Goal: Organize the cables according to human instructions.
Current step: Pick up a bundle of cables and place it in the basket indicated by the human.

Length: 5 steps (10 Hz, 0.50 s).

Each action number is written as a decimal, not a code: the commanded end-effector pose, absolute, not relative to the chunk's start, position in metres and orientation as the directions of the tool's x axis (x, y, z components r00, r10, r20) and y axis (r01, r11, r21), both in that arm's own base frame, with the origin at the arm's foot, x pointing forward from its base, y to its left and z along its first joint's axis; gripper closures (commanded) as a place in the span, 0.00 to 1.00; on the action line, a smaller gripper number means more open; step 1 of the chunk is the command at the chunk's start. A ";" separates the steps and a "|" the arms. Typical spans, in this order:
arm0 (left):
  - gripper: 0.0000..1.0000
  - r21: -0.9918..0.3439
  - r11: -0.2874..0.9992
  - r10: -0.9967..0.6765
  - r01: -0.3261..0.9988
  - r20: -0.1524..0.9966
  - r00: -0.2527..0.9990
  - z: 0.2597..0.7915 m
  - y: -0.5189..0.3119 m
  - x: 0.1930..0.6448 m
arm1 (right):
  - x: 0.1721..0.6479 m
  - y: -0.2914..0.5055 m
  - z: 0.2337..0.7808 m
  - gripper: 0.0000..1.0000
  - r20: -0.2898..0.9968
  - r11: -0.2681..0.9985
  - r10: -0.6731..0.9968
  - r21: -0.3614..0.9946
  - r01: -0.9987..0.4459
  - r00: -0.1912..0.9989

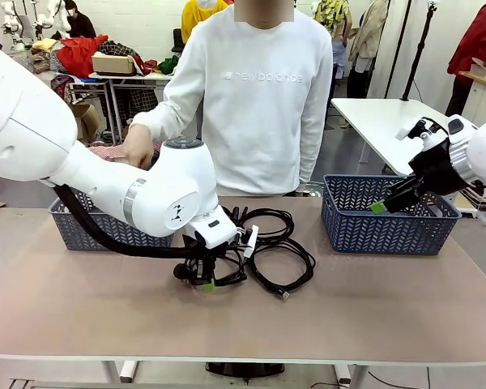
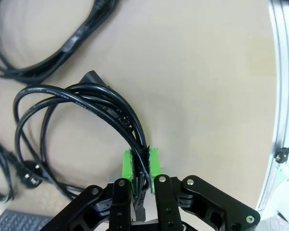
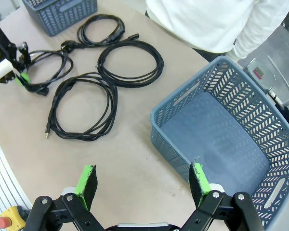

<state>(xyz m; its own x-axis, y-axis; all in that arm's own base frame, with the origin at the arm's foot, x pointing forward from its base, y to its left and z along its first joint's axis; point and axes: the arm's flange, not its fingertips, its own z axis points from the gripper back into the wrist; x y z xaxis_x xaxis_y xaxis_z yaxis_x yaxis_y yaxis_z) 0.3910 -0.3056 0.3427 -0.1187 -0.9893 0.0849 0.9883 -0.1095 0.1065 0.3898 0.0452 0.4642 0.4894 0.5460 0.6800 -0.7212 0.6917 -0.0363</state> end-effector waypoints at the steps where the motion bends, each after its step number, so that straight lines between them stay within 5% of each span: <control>1: 1.00 0.191 -0.049 -0.997 0.980 0.056 -0.061 0.379 -0.302 0.384 | 0.391 0.044 0.463 0.00 0.686 0.692 0.539 -0.030 -0.722 0.488; 5: 1.00 0.335 -0.072 -0.995 0.939 0.043 -0.092 0.473 -0.303 0.383 | 0.391 0.044 0.463 0.00 0.686 0.692 0.539 -0.030 -0.722 0.488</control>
<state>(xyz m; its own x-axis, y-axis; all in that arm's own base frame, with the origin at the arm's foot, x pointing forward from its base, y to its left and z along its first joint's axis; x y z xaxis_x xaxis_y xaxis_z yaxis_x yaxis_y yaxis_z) 0.3808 -0.3044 0.4593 -0.1004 -0.9908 0.0905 0.9518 -0.0691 0.2989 0.3898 0.0451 0.4643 0.4894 0.5460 0.6800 -0.7212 0.6918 -0.0365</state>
